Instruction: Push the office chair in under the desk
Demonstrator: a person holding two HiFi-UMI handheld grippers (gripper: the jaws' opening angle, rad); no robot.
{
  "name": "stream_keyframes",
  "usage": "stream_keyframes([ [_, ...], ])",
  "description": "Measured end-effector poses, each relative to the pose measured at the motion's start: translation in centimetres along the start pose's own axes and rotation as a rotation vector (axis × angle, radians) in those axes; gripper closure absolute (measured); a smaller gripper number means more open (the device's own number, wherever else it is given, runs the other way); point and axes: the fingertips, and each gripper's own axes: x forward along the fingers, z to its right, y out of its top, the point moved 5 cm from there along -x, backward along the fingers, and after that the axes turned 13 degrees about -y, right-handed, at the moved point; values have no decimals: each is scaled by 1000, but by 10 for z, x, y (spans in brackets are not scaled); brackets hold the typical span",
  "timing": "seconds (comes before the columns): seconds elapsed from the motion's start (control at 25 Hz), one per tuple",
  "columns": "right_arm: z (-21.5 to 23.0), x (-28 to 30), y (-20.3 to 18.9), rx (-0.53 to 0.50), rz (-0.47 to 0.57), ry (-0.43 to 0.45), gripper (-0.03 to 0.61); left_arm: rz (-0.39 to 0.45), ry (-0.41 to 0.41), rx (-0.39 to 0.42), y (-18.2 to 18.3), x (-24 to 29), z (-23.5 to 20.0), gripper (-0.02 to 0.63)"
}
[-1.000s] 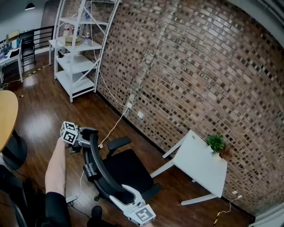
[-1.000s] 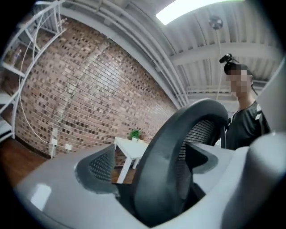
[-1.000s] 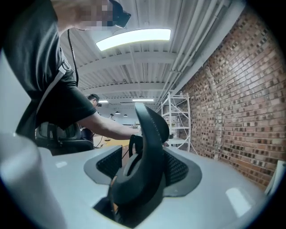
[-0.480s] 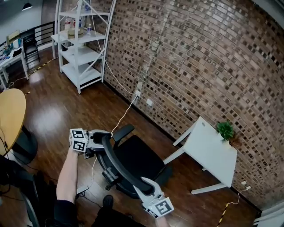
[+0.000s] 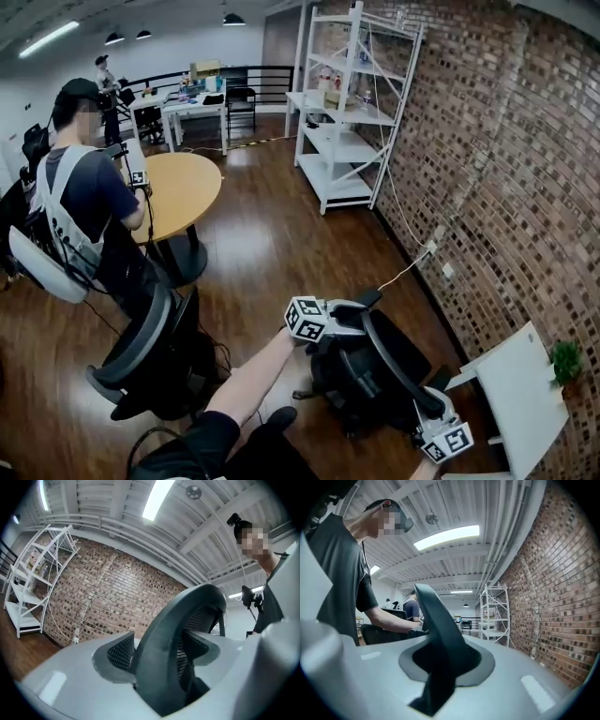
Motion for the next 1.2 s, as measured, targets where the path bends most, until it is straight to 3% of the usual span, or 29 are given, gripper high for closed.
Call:
stream_keyframes([
  [0.28,3,-68,22,47,37,124,508,14,142,33,2,31,84,181],
  [0.52,-43,-135,51,46,29,155,491,29,160,48,3,33,196,186],
  [0.68,-91,-178,40,17,6,136,476,54,150,42,-17,11,269,190],
  [0.76,-113,-167,50,5,-10,162,474,83,150,37,13,-19,295,190],
  [0.88,-143,-148,132,26,-26,159,472,83,115,17,110,-23,329,198],
  [0.96,-149,-160,168,60,-24,104,471,61,93,9,149,-11,343,206],
  [1.2,-181,-190,162,188,-40,-30,471,8,26,-53,175,-20,370,207],
])
